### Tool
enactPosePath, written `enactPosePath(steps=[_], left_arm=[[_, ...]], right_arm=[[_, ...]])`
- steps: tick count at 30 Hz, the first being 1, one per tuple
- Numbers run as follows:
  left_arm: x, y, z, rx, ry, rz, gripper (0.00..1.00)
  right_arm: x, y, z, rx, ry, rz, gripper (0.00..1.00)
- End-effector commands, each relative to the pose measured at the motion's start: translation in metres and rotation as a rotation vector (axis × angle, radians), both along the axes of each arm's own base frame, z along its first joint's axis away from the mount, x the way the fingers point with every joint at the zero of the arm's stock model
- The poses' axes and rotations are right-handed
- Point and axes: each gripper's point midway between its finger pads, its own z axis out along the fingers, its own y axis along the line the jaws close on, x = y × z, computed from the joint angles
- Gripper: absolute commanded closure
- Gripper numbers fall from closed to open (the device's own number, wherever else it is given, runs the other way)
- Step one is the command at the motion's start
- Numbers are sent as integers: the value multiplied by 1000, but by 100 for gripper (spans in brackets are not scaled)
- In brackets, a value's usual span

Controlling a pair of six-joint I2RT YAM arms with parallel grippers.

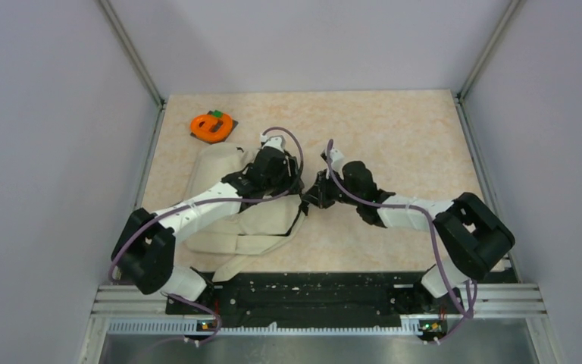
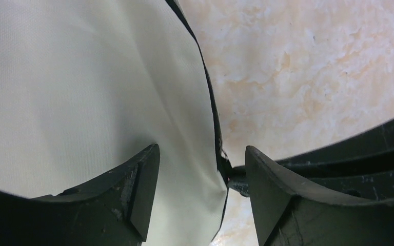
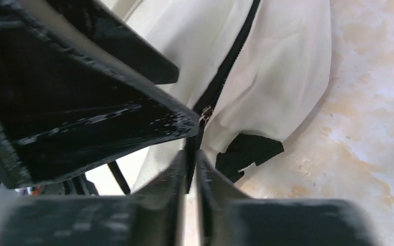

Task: Pack the student bag
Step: Zip the student bag at the center of the board.

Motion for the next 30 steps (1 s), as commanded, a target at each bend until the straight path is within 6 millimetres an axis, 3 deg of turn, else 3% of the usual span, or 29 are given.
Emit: enactPosePath(steps=[1, 3, 7, 11, 16, 19, 23, 27, 30], left_arm=[[28, -5, 16, 10, -69, 10, 34], [37, -6, 14, 25, -74, 10, 40], [49, -10, 14, 66, -86, -27, 78], [54, -12, 18, 121, -108, -90, 100], [44, -30, 40, 92, -198, -284, 100], [38, -32, 52, 103, -245, -367, 100], [30, -33, 59, 122, -281, -458, 100], [32, -26, 64, 129, -300, -438, 100], [37, -23, 72, 112, -324, -410, 100]], right_arm=[[12, 18, 22, 44, -90, 33, 100], [12, 19, 24, 34, -105, 50, 100], [1, 19, 28, -27, -165, 100, 100], [-5, 5, 13, -204, -219, 70, 100], [-13, -8, -2, -319, -228, 57, 100], [-28, -6, -7, -341, -226, 95, 100], [-57, 9, 2, -259, -211, 178, 100], [-83, 22, 19, -133, -204, 245, 100], [-99, 29, 21, -93, -195, 277, 100]])
